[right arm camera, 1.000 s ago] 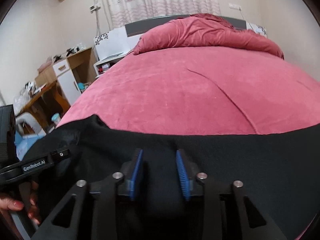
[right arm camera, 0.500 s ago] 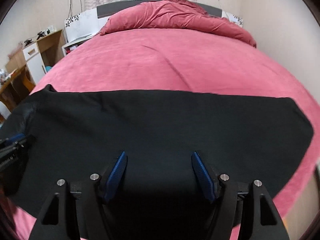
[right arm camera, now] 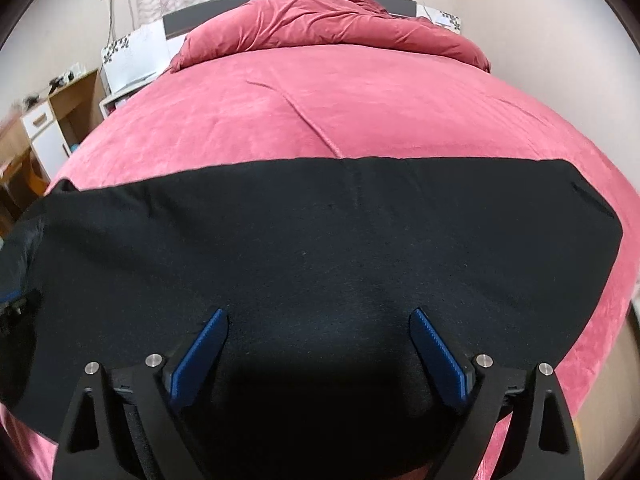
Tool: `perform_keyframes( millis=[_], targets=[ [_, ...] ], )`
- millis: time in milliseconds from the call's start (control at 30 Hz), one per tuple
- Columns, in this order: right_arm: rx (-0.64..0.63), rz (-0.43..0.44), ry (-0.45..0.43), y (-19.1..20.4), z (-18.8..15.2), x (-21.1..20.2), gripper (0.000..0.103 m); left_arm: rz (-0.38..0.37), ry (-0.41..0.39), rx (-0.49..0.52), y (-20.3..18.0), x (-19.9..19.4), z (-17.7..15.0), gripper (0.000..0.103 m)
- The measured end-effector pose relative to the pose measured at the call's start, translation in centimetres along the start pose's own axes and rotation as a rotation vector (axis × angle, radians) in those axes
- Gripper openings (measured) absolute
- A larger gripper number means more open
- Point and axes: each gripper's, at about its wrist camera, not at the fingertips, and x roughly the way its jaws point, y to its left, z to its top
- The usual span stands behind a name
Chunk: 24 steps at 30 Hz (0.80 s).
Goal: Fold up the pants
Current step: 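Grasp the trouser leg hems with the right tool and lift them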
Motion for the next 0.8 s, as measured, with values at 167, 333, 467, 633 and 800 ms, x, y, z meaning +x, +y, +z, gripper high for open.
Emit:
perform_keyframes(
  millis=[167,333,467,633,800],
  targets=[
    [0.114,0.026,0.002,-2.7,0.1,-1.2,0.093,0.010,-0.026,0.057,-0.7,-0.8,-1.7,0.054],
    [0.231,0.088,0.020,-5.8,0.5,-1.8,0.093,-0.043,-0.063,0.023,0.2,-1.2,-2.9,0.055],
    [0.388,0.159,-0.061,-10.5,0.7,-3.8,0.093,-0.084,-0.042,-0.025,1.0,-1.3,-2.6,0.055],
    [0.646,0.154,-0.153,-19.4,-0.6,-5.6,0.092,-0.105,-0.039,-0.043,1.5,-1.3,-2.3,0.055],
    [0.876,0.138,-0.144,-28.0,-2.7,-4.3,0.081,-0.123,-0.019,-0.043,1.9,-1.1,-1.9,0.055]
  ],
)
